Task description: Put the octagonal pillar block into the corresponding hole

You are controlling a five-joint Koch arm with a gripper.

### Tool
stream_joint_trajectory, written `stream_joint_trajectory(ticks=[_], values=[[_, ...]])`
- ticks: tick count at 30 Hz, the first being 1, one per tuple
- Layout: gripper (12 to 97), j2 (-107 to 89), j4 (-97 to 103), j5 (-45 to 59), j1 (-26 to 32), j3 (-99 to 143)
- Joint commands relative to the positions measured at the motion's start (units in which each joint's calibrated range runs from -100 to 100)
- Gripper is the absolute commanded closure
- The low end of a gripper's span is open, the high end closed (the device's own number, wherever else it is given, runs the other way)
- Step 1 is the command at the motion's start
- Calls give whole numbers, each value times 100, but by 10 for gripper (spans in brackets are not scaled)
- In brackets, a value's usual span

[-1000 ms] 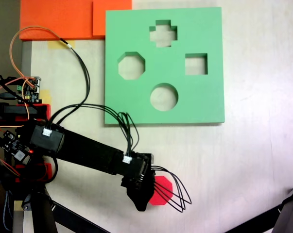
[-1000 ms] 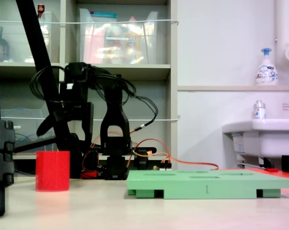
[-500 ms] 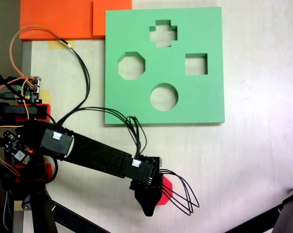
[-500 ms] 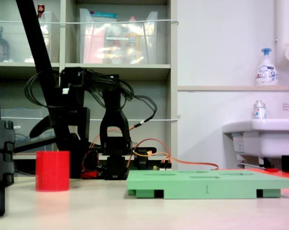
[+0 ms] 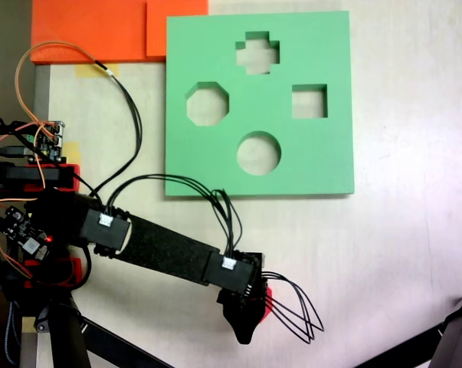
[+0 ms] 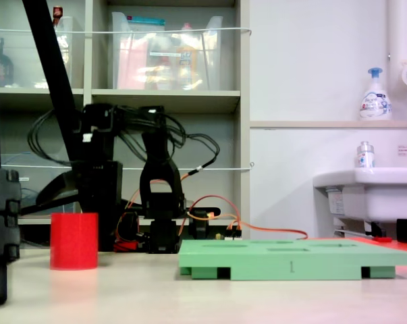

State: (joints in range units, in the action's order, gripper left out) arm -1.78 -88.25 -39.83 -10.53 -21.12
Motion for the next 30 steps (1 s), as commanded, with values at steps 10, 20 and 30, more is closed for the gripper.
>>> stream_joint_trajectory(ticks=[10, 20, 30], values=[[242, 387, 231, -20, -15, -281], [444, 541, 231, -54, -10, 18], [624, 513, 96, -107, 5, 367]])
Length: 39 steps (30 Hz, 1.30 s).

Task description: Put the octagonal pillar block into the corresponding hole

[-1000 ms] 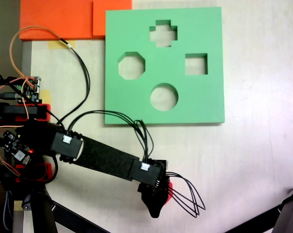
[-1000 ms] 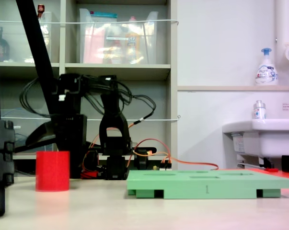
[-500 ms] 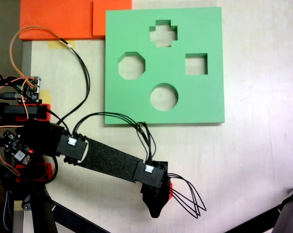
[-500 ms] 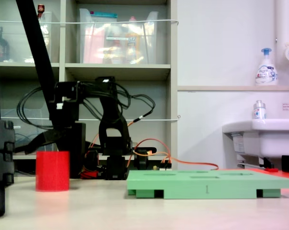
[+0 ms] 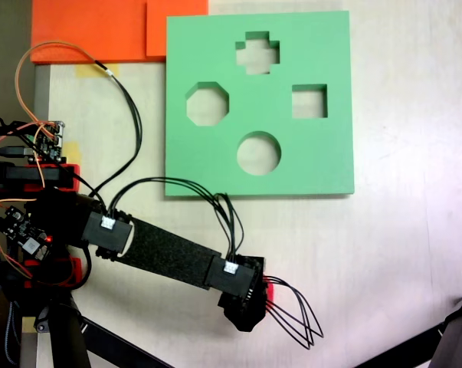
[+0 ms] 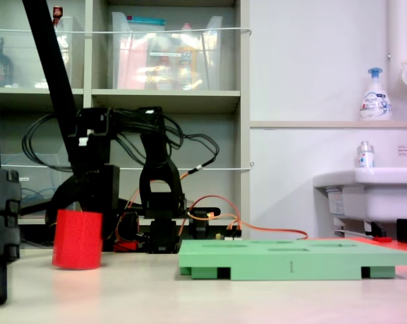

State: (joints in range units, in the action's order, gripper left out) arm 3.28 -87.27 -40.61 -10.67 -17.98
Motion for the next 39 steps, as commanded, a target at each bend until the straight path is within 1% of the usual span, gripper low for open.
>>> stream_joint_trajectory(ticks=[1, 4, 5, 16, 24, 31, 35, 39], values=[[632, 21, -21, -44, 24, 53], [742, 21, -88, -59, 49, 93], [755, 21, -88, -59, 54, 113], [755, -440, -358, -63, 210, 113], [755, -2074, -608, -259, 347, 113], [755, -3303, -993, -654, 576, 103], [755, -3876, -1215, -904, 835, 103], [755, -4295, -1273, -1407, 1460, 103]])
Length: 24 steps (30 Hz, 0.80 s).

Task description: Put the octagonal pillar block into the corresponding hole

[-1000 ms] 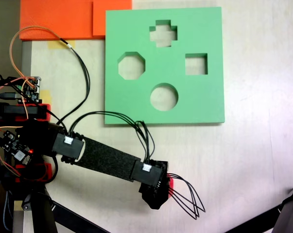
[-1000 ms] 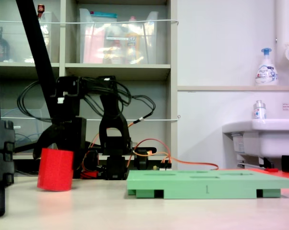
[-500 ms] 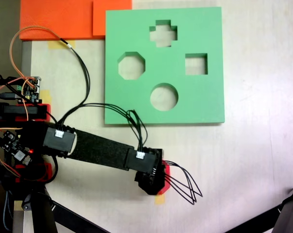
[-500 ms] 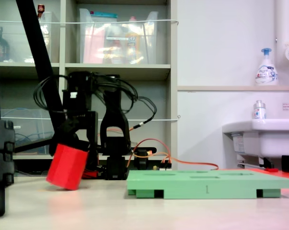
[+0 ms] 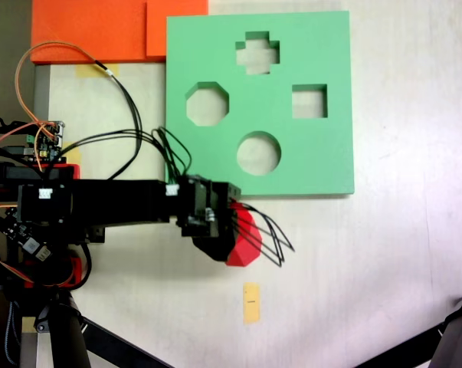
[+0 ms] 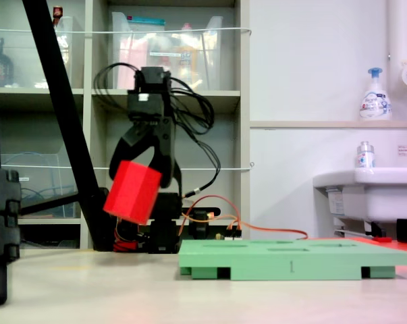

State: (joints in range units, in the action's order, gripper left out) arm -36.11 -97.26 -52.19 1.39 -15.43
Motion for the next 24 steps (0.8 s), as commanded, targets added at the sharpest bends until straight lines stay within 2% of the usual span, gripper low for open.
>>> stream_joint_trajectory(ticks=[1, 7, 11, 17, 24], values=[[755, -383, -274, -469, 513, -181], [752, -243, 352, -1309, 1602, -191], [752, 120, 824, -1524, 2095, -181], [750, 469, 1527, -2105, 2535, -181], [750, 776, 1777, -2242, 2725, -181]])
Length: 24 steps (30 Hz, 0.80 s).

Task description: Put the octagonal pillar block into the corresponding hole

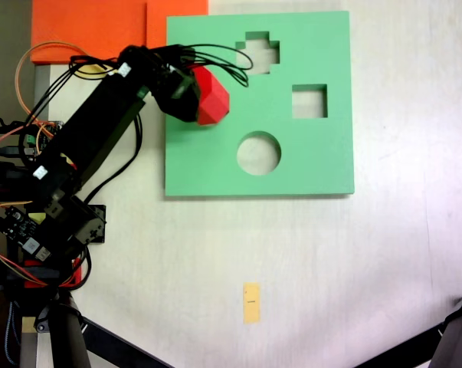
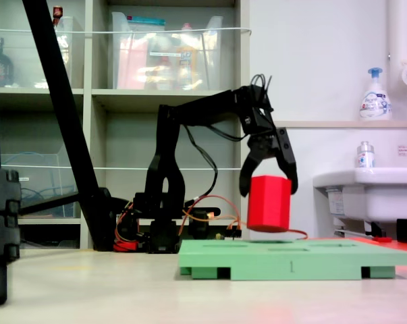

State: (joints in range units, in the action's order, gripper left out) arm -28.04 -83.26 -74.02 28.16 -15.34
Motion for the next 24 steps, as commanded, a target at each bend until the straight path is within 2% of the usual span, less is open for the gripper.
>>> stream_joint_trajectory(ticks=[1, 24], values=[[750, -3, 377, -63, 59, -191], [750, 570, 502, 142, 156, -171]])
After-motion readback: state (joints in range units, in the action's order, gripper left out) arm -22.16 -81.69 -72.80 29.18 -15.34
